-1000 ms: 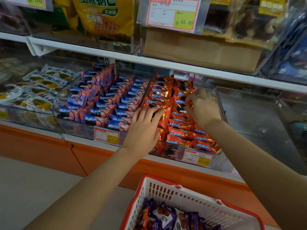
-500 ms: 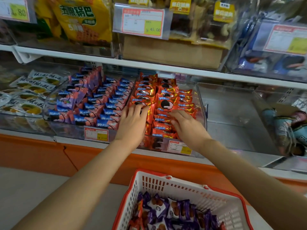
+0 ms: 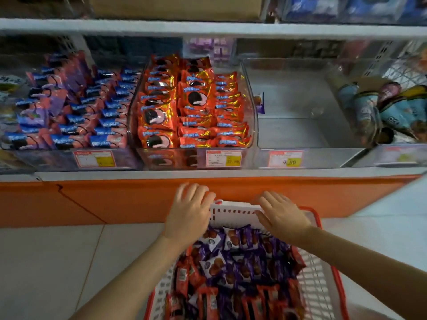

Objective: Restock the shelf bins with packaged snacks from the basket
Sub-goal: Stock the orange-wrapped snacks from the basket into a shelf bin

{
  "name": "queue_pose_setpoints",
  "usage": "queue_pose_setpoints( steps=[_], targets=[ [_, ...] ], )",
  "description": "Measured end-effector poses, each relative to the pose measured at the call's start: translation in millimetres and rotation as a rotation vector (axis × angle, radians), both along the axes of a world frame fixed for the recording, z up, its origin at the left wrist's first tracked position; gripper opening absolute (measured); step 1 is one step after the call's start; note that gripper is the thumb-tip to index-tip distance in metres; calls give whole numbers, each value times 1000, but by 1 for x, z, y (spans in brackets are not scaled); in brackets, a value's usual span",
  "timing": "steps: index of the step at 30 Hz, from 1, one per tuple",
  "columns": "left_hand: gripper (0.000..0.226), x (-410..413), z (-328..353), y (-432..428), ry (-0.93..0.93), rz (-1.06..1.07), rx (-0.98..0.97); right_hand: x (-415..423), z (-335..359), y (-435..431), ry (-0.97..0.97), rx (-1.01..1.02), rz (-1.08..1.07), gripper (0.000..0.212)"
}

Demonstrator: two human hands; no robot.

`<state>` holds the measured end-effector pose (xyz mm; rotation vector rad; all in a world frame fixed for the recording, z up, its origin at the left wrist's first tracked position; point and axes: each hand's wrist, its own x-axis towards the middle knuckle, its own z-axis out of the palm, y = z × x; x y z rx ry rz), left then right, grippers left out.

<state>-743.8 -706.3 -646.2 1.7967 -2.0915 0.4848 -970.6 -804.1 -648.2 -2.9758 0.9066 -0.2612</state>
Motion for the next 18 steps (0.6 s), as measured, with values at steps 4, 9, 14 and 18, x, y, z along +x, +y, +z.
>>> queue_pose_setpoints(
  steps=[4, 9, 14, 18],
  targets=[
    [30, -21, -48, 12, -9, -67, 255, -30, -53, 19, 110, 163, -33, 20],
    [37, -42, -102, 41, 13, -171, 628, -51, -98, 52, 395, 469, 17, 37],
    [48, -42, -137, 78, 183, -193, 1017, -56, -130, 72, 560, 671, 11, 46],
    [53, -28, -150, 95, 294, -168, 1179, -56, -144, 87, 556, 839, -87, 51]
  ],
)
